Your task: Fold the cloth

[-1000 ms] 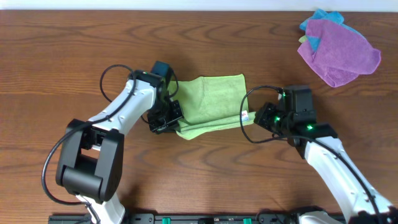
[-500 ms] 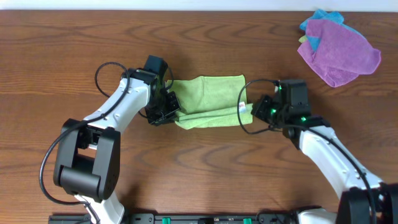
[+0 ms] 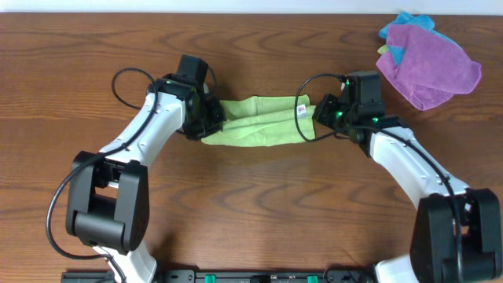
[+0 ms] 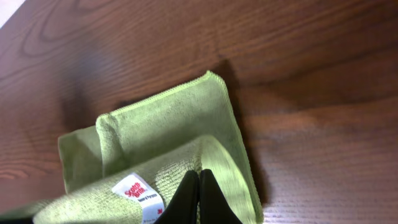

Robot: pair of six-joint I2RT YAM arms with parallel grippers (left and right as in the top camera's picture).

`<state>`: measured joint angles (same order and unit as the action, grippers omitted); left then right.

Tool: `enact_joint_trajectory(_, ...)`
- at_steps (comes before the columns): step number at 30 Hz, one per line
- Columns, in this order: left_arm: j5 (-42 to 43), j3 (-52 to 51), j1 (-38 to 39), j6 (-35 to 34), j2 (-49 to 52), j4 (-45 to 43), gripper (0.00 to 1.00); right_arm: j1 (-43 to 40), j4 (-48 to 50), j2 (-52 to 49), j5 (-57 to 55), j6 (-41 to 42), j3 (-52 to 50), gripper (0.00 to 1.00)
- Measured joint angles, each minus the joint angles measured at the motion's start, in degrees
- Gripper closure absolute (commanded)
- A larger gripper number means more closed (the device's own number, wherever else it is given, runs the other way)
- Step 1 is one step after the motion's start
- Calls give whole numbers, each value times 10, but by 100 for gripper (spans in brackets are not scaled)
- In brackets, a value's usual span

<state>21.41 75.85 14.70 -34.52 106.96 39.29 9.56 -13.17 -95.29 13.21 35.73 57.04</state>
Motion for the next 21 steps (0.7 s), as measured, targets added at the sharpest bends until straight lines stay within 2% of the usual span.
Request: enact_joint_trajectory(21, -30, 0, -3, -15, 35, -82, 94, 5, 26, -10, -21, -4, 3, 99)
